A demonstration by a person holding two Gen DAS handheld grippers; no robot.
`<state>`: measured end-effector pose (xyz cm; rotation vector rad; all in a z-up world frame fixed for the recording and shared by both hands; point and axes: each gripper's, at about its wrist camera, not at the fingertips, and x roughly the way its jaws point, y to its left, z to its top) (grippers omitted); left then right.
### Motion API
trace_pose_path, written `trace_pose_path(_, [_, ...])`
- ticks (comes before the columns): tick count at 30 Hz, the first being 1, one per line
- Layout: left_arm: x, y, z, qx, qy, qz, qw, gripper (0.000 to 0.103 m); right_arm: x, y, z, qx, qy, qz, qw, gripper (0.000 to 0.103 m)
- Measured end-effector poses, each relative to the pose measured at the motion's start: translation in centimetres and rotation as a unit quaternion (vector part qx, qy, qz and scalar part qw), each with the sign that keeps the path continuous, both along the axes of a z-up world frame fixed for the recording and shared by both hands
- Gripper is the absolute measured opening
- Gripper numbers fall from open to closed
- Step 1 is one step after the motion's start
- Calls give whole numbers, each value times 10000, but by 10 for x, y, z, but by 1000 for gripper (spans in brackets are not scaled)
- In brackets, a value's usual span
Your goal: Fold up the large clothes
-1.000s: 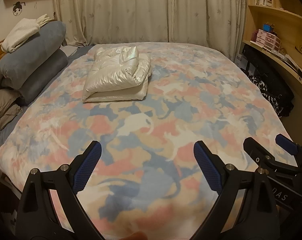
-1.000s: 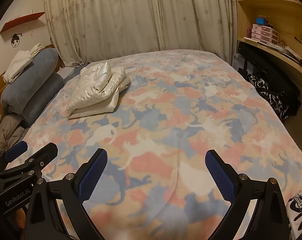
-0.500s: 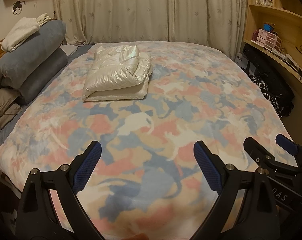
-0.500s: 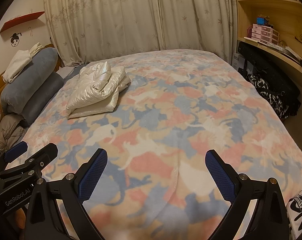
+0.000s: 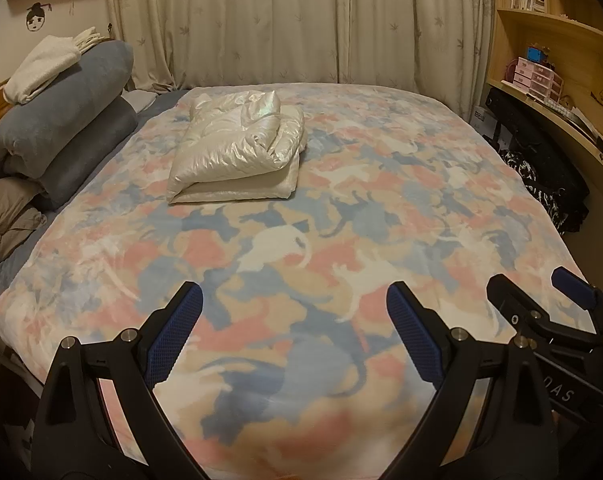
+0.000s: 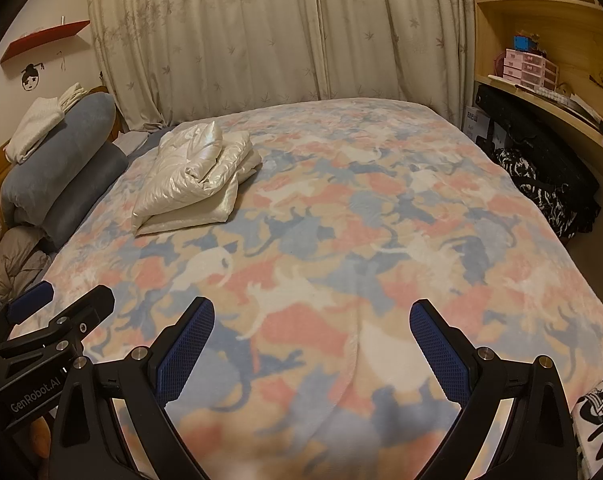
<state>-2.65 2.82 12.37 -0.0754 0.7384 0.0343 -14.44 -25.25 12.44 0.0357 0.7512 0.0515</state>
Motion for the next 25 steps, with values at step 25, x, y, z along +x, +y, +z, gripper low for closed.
trace_pose_path(25, [-4,13,-7,-46,40,69,10000,92,-1,3,1,-10,9,6,10000,99])
